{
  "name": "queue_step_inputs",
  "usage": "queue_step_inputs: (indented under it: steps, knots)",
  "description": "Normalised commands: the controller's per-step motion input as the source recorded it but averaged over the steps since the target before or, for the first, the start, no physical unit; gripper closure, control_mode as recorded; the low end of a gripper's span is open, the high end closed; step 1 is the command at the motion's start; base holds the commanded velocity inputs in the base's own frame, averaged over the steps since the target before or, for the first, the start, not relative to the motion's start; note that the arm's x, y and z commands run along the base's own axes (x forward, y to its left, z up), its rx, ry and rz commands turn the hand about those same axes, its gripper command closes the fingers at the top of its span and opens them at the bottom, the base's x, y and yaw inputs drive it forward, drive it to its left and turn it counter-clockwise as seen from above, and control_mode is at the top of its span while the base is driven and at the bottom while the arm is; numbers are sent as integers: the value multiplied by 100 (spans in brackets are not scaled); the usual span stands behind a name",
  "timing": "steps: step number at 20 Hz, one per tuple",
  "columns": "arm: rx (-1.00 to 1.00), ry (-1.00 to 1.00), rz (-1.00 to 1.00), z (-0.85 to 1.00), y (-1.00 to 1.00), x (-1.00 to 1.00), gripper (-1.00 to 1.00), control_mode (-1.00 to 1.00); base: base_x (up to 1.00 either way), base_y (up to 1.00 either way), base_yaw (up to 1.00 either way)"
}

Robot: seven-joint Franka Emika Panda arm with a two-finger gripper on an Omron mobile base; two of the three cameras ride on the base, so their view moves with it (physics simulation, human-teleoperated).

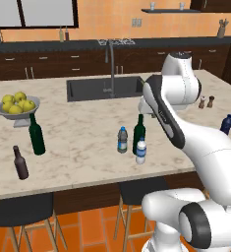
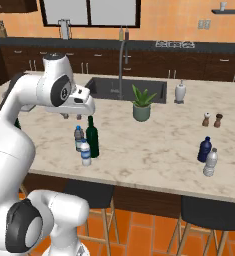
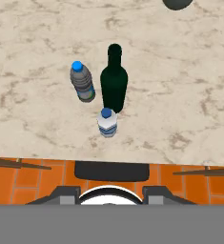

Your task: Move the plastic bottles in the middle to the plastics group, and the glass bottles in the middle to the glass group.

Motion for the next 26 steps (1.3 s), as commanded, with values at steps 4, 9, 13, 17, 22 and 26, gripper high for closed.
queue_step_inputs:
  steps: [4,9,13,17,22,26]
  knots:
    - [0,0,0,-12,-4,-16,-100,-100,0,0,0]
    - [-1,1,-1,-49,7,-9,-100,-100,0,0,0]
    - [0,4,0,-67,6,28,-100,-100,0,0,0]
    - [-1,-1,0,-58,20,51,-100,-100,0,0,0]
    - [0,-1,0,-43,11,61,-100,-100,0,0,0]
    - [0,0,0,-36,-2,33,-100,-100,0,0,0]
